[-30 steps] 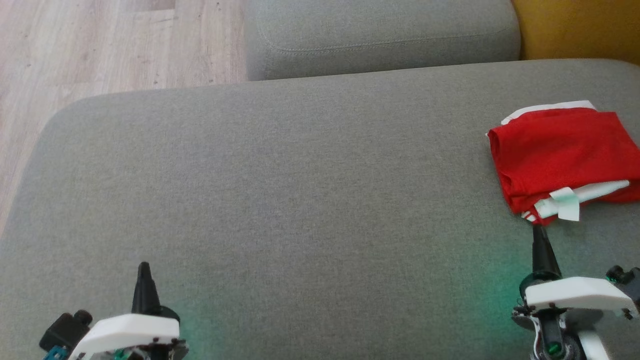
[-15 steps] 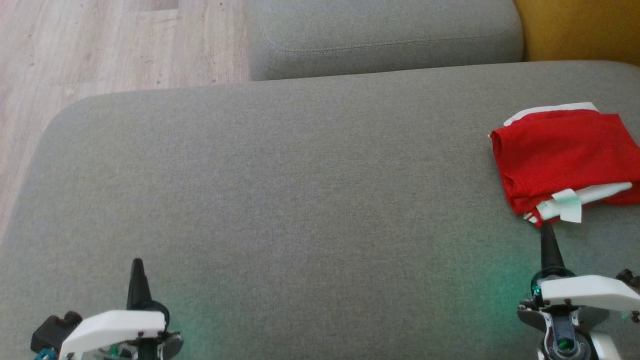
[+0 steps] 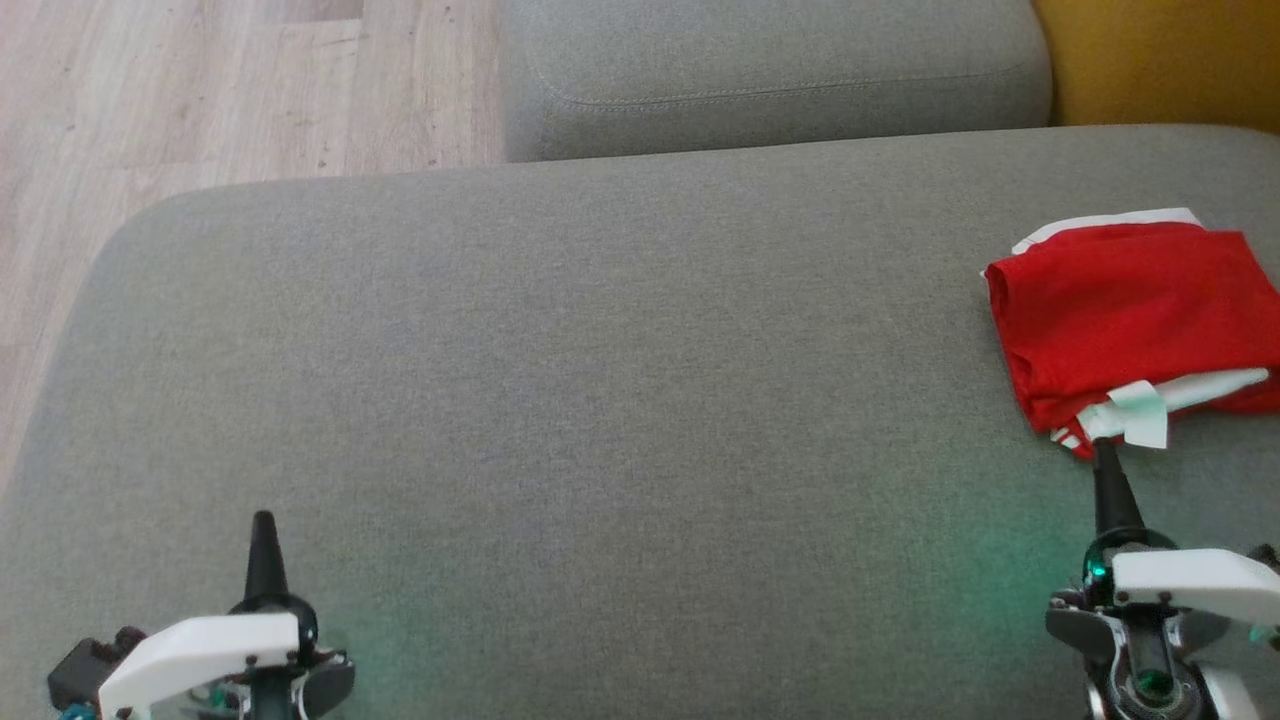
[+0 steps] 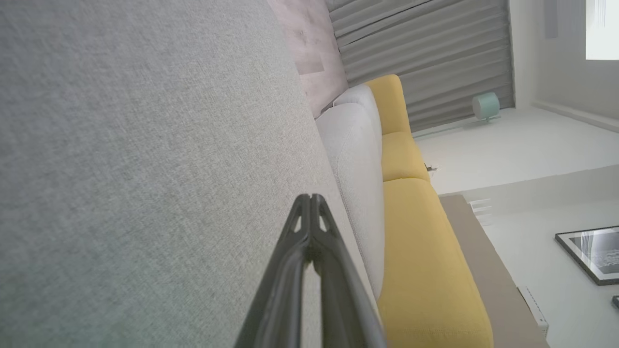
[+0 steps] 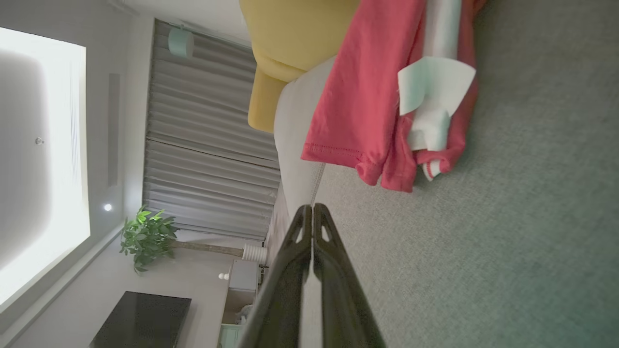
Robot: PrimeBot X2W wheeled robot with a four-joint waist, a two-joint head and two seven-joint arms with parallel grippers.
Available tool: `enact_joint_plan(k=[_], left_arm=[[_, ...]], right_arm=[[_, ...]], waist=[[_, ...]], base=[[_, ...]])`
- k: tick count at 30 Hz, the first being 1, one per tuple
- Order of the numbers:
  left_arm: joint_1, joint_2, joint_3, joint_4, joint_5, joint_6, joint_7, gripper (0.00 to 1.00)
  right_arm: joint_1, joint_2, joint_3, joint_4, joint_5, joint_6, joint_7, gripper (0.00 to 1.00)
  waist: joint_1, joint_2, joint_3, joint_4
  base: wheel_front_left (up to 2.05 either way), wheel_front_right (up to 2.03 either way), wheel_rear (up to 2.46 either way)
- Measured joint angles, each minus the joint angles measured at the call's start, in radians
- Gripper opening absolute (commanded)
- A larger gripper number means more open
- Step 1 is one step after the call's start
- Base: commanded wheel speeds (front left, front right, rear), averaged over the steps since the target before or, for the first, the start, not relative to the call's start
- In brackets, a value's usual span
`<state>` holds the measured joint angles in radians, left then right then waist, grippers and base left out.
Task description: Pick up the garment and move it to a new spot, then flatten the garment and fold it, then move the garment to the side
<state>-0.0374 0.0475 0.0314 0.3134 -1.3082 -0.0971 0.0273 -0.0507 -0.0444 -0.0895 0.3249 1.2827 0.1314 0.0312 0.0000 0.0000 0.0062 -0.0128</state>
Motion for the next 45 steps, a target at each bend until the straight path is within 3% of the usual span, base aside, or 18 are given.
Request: enact_joint_plan(k=[28,45], left_arm=[[-0.020,-0.001,0.040,-0.031,-0.293,-0.027,0.079,0.00],[-0.020,-0.001,0.041,-0.031,-0.295,-0.027,0.083,0.00]], right_arm=[[-0.001,0.000,-0.044,-0.040,0.315,0.000,0.076,0.00],[-0.001,0.000,-0.045,-0.042,0.319,0.000,0.076,0.00]], waist=[[0.0000,0.0000,-0.003,0.013],[0.0000,0.0000,-0.003,0.013]], base=[[0.00,0.00,0.00],[0.00,0.00,0.00]])
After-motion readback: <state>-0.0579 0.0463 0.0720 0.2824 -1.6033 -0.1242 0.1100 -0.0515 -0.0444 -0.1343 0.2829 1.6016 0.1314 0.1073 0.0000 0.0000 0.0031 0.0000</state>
